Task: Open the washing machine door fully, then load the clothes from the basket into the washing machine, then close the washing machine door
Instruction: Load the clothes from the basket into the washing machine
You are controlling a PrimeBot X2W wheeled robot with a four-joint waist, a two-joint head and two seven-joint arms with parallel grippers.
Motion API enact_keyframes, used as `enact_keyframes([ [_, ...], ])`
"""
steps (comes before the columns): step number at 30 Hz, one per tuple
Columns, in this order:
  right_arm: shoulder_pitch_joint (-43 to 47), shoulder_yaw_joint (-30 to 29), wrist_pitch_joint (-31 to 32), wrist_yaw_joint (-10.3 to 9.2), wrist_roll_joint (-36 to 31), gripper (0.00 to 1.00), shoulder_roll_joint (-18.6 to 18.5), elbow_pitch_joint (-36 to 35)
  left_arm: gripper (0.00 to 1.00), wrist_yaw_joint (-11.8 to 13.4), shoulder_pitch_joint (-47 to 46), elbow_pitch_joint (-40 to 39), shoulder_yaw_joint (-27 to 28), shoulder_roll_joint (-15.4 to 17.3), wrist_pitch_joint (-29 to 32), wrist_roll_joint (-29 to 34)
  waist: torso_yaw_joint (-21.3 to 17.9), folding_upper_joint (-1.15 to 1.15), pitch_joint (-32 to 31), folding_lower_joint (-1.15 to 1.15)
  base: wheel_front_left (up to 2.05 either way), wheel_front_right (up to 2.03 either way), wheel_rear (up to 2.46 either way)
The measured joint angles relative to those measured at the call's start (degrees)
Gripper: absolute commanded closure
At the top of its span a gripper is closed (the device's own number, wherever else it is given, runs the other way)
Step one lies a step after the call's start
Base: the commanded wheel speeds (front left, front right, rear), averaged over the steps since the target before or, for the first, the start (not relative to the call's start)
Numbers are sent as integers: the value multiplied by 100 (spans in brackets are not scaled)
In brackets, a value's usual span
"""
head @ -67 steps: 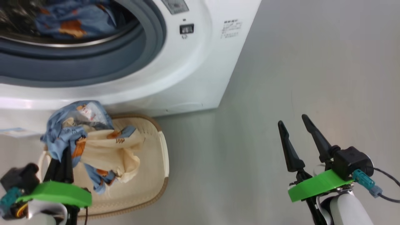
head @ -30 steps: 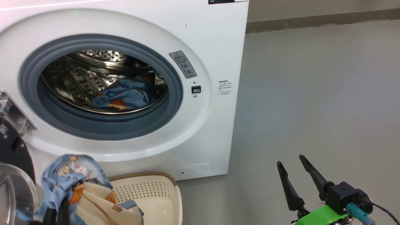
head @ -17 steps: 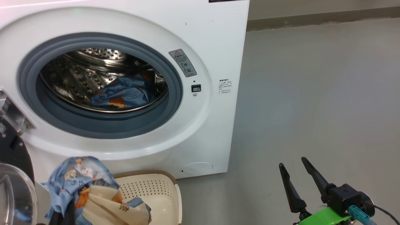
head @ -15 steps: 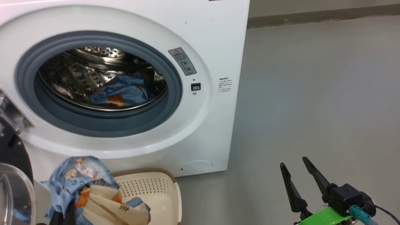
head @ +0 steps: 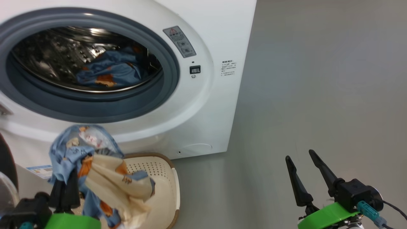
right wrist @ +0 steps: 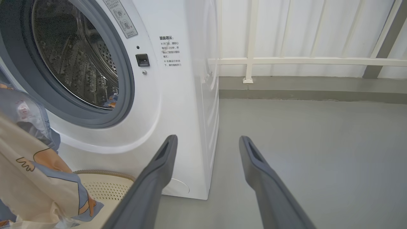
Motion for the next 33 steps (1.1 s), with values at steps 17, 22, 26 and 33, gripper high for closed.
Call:
enact_keyframes([
  [17,-314,126,-5,0,-1,0,16,47,100,-60,-1885,1274,2,528,1,101,-554,0,610,0,0,0,0],
  [22,-391,141,-5,0,36,0,22,44,100,-100,-2469,1695,-44,730,8,103,-645,0,787,0,0,0,0],
  [26,-441,157,-5,0,40,0,29,27,100,-103,-2995,2087,-55,914,9,100,-735,0,976,0,0,0,0],
  [33,-573,168,-5,0,43,0,36,-10,100,-107,-3771,2695,-62,1143,83,98,-889,0,1346,0,0,0,0],
])
